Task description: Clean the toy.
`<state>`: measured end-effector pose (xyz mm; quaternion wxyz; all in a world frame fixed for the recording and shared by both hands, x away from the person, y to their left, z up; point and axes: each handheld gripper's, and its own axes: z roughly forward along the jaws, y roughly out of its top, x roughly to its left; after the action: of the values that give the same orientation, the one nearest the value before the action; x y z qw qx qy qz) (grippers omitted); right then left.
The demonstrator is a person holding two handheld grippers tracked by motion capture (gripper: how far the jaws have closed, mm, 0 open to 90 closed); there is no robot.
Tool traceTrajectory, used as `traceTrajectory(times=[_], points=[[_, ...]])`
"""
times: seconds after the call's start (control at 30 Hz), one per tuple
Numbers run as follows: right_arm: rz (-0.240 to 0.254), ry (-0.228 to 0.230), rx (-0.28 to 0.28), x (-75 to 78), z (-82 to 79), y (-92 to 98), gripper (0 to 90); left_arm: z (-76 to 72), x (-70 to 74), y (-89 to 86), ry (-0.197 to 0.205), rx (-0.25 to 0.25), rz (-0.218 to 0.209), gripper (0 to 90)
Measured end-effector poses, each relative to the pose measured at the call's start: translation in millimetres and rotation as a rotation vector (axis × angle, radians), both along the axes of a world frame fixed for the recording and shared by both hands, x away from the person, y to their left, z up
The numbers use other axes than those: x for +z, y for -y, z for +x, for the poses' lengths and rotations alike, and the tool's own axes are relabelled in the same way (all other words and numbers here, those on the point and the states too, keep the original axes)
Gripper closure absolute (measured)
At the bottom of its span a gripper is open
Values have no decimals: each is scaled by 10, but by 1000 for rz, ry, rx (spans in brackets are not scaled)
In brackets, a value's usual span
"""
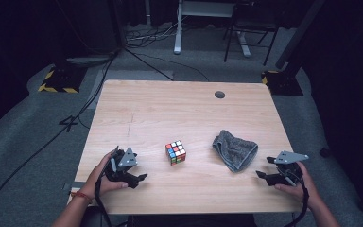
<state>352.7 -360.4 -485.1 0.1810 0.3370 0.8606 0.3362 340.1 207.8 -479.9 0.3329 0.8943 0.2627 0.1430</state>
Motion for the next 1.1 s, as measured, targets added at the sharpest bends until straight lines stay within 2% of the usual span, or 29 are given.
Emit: traceTrajectory(times=[0.1, 0.17, 0.2, 0.33, 0.43, 0.47, 0.5, 0.63, 1.1], points=[[37, -9, -39, -43, -35, 101, 250, -17, -37, -60, -11, 16, 1, 162], [32, -14, -59, -79, -50, 141, 248, -20, -72, -97, -16, 29, 15, 162], [28, -16, -72, -96, -62, 157, 247, -20, -97, -122, -25, 37, 9, 162], [59, -16, -104, -141, -114, 246, 233, -10, -132, -179, -45, 53, 3, 163], [99, -18, -132, -173, -138, 315, 229, -11, -182, -216, -66, 64, -14, 163], [103, -14, -145, -177, -144, 328, 229, -13, -201, -237, -84, 75, -41, 158], [108, -12, -153, -179, -148, 329, 228, -16, -215, -255, -85, 84, -60, 156], [99, -9, -156, -181, -153, 323, 223, -36, -242, -261, -68, 93, -79, 151], [98, -7, -163, -182, -158, 318, 223, -42, -243, -258, -64, 102, -78, 150]])
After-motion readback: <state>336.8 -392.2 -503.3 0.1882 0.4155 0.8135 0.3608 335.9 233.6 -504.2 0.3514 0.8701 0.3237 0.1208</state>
